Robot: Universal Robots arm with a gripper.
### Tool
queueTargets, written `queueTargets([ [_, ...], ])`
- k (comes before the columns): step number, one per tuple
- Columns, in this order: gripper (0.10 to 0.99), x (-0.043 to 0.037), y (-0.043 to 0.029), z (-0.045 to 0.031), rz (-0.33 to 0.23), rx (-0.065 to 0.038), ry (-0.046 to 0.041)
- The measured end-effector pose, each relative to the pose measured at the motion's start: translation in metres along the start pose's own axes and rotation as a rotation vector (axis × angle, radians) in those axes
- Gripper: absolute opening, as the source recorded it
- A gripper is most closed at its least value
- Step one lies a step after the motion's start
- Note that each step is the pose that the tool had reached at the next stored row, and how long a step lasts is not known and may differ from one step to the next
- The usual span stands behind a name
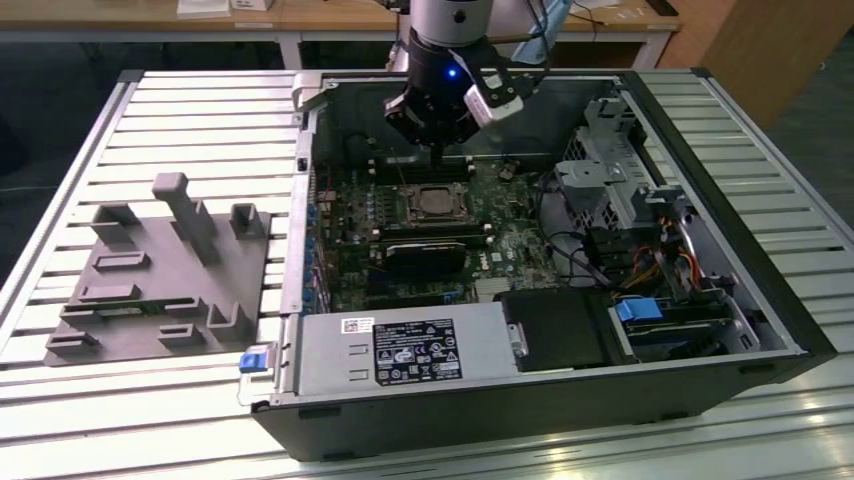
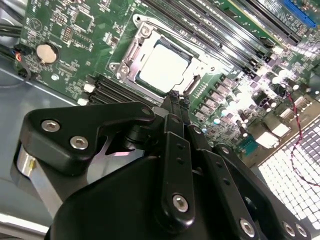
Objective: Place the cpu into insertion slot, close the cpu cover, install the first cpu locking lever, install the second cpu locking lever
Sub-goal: 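Install the first cpu locking lever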
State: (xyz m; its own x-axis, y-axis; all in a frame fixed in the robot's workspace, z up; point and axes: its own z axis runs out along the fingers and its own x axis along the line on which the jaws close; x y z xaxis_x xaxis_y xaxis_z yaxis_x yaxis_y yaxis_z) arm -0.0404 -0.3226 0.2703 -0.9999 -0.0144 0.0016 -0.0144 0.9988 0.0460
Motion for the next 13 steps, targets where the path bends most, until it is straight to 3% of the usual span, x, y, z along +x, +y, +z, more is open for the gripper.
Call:
queueTargets([
  [13, 0.106, 0.0148, 0.0002, 0.0000, -0.006, 0.000, -0.0044],
])
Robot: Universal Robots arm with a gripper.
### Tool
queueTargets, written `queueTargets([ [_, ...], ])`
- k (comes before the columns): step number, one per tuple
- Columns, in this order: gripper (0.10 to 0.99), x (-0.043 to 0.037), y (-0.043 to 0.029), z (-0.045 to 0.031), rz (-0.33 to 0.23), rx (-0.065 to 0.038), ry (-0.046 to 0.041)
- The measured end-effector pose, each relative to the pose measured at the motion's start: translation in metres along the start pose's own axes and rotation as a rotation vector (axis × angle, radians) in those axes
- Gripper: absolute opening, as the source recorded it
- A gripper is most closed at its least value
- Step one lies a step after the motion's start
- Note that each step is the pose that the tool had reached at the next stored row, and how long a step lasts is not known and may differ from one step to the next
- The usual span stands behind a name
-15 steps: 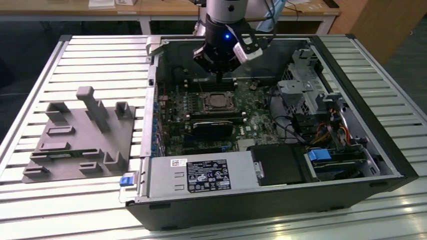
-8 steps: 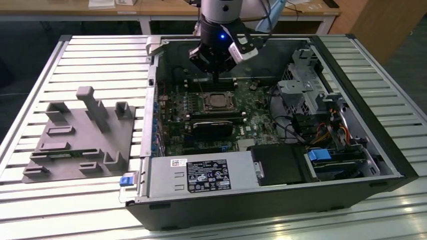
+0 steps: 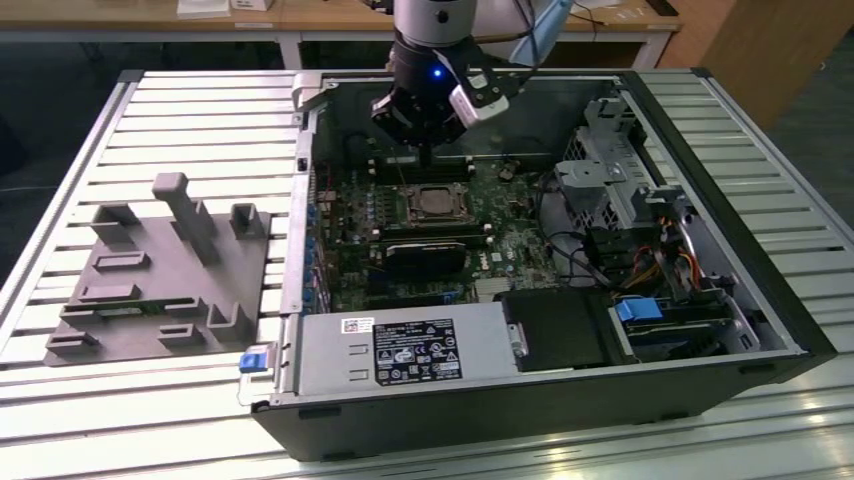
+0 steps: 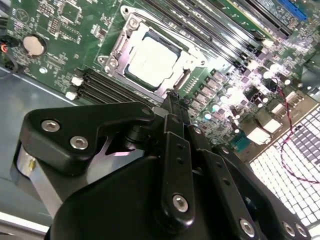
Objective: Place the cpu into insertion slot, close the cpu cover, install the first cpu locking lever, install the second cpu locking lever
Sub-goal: 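Install the first cpu locking lever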
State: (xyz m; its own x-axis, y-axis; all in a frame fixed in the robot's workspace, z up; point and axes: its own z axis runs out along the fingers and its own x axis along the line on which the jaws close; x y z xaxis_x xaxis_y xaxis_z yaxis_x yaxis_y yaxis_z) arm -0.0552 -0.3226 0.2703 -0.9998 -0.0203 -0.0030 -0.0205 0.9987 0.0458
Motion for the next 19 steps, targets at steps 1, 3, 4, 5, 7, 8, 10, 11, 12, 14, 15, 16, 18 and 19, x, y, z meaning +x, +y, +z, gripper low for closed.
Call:
queueTargets([
  [1, 0.106, 0.0014, 0.0000, 0.0000, 0.000, 0.000, -0.0001],
  [3, 0.106, 0.0032, 0.0001, 0.0000, 0.000, 0.000, -0.0001],
  [4, 0.106, 0.0043, 0.0001, 0.0000, 0.000, 0.000, -0.0001],
  [5, 0.106, 0.0058, 0.0001, 0.0001, 0.000, 0.000, -0.0001],
  [7, 0.106, 0.0095, 0.0002, 0.0003, 0.000, 0.000, 0.0000],
  [8, 0.106, 0.0117, 0.0002, 0.0004, 0.000, 0.000, 0.0000],
  [10, 0.106, 0.0168, 0.0003, 0.0008, 0.000, 0.000, 0.0000],
  [11, 0.106, 0.0200, 0.0004, 0.0010, 0.000, 0.000, -0.0001],
  [12, 0.106, 0.0225, 0.0004, 0.0014, 0.000, 0.000, -0.0001],
  [14, 0.106, 0.0266, 0.0005, 0.0022, 0.000, 0.000, -0.0003],
  [15, 0.106, 0.0287, 0.0005, 0.0025, 0.000, 0.000, -0.0001],
  [16, 0.106, 0.0308, 0.0006, 0.0028, 0.000, 0.000, -0.0001],
  [18, 0.106, 0.0344, 0.0012, 0.0034, 0.000, 0.000, -0.0001],
  [19, 0.106, 0.0358, 0.0019, 0.0038, 0.000, 0.000, 0.0000],
])
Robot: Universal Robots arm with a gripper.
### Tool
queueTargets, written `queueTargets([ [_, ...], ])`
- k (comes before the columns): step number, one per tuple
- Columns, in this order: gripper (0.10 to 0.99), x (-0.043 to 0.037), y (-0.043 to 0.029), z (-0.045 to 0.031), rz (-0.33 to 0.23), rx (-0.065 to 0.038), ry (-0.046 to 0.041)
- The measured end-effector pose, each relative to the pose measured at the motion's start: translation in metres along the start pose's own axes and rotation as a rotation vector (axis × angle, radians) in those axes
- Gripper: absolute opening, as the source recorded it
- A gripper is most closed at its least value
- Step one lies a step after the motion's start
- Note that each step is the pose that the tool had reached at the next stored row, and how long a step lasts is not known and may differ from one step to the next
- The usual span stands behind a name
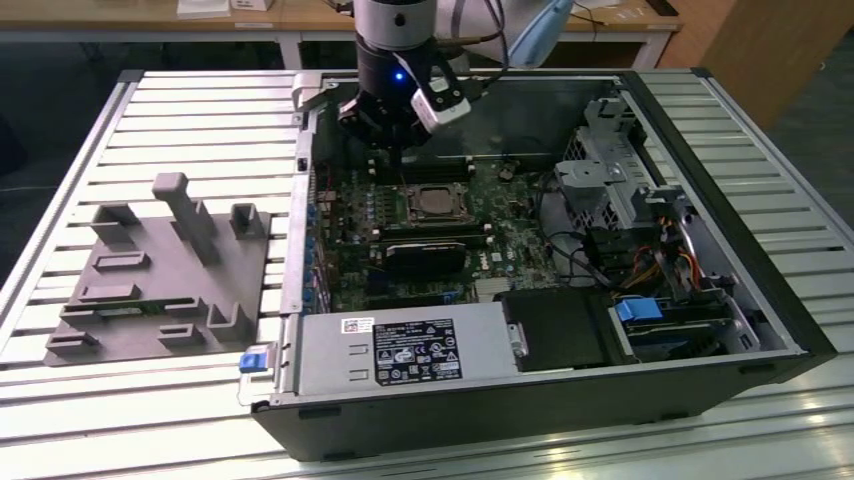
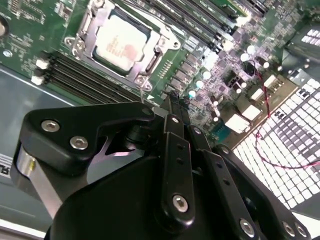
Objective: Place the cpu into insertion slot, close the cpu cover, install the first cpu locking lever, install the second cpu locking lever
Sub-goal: 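Install the first cpu locking lever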
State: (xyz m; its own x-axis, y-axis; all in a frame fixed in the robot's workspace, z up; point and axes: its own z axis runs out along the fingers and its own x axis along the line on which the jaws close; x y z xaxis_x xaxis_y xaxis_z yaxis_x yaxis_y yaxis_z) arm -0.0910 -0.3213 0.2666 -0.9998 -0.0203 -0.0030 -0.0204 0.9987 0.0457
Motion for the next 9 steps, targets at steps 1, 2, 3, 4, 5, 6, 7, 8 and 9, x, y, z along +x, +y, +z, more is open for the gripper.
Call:
queueTargets([
  [1, 0.106, 0.0010, 0.0014, 0.0006, 0.000, 0.000, -0.0001],
  [2, 0.106, 0.0018, 0.0031, 0.0012, 0.000, 0.000, -0.0002],
  [3, 0.106, 0.0023, 0.0048, 0.0017, 0.000, 0.000, -0.0001],
  [4, 0.106, 0.0030, 0.0062, 0.0023, 0.000, 0.000, -0.0001],
  [5, 0.106, 0.0038, 0.0074, 0.0030, 0.000, 0.000, -0.0001],
  [6, 0.106, 0.0046, 0.0085, 0.0037, 0.000, 0.000, -0.0002],
  [7, 0.106, 0.0057, 0.0094, 0.0046, 0.000, 0.000, -0.0003],
  [8, 0.106, 0.0068, 0.0101, 0.0058, 0.000, 0.000, -0.0007],
  [9, 0.106, 0.0075, 0.0110, 0.0071, 0.000, 0.000, -0.0008],
])
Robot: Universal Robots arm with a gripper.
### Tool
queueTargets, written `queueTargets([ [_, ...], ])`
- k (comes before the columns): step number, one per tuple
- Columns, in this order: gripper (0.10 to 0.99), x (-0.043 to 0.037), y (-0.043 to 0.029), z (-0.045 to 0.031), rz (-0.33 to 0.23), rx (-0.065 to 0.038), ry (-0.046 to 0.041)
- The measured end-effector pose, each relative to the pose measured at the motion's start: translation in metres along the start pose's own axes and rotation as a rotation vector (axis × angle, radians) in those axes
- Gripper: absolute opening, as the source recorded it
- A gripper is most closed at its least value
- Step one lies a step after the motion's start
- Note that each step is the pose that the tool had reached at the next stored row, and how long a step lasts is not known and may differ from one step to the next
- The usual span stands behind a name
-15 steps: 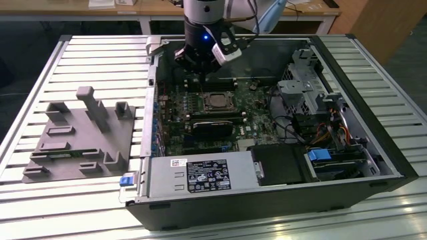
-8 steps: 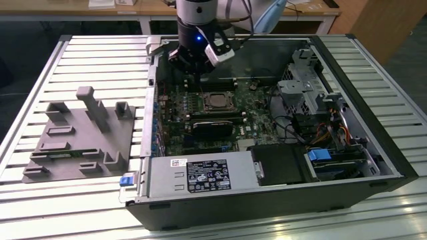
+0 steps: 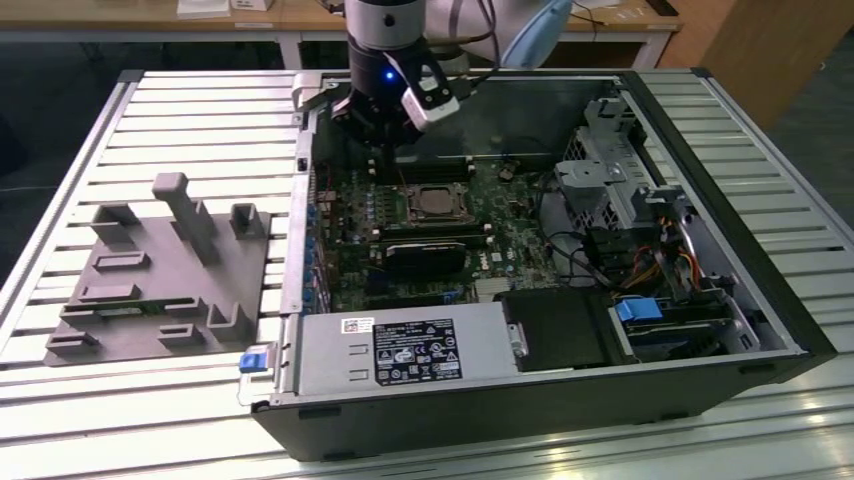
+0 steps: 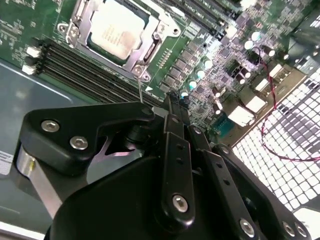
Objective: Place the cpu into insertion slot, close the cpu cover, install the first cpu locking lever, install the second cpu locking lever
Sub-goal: 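Install the first cpu locking lever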
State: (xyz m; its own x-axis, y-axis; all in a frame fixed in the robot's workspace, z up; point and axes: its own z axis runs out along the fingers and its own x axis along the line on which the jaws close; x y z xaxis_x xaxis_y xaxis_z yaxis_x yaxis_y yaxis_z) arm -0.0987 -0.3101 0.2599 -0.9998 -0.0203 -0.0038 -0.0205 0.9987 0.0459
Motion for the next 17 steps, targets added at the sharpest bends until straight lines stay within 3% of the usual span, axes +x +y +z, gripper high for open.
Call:
queueTargets([
  [4, 0.106, 0.0017, 0.0051, 0.0044, 0.000, 0.000, -0.0002],
  [9, 0.106, 0.0023, 0.0169, 0.0065, -0.001, 0.000, -0.0003],
  [14, 0.106, 0.0018, 0.0181, 0.0067, -0.001, 0.000, -0.0002],
  [17, 0.106, -0.0025, 0.0180, 0.0069, -0.001, 0.000, -0.0002],
])
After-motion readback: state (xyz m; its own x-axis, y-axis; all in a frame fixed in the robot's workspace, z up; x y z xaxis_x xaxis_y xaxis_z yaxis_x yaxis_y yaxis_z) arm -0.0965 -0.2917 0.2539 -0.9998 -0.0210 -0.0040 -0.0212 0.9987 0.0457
